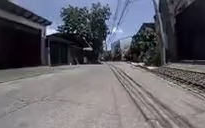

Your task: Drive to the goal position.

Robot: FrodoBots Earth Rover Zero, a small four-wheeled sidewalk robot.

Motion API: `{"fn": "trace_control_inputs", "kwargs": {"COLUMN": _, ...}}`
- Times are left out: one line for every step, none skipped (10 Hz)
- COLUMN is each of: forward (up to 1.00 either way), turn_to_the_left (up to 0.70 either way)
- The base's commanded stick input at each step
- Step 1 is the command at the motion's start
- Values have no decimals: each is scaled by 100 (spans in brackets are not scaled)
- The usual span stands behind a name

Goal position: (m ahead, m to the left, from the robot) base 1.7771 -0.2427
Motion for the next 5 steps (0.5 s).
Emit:
{"fn": "trace_control_inputs", "kwargs": {"forward": 100, "turn_to_the_left": 5}}
{"fn": "trace_control_inputs", "kwargs": {"forward": 100, "turn_to_the_left": 5}}
{"fn": "trace_control_inputs", "kwargs": {"forward": 100, "turn_to_the_left": 5}}
{"fn": "trace_control_inputs", "kwargs": {"forward": 100, "turn_to_the_left": 5}}
{"fn": "trace_control_inputs", "kwargs": {"forward": 100, "turn_to_the_left": 5}}
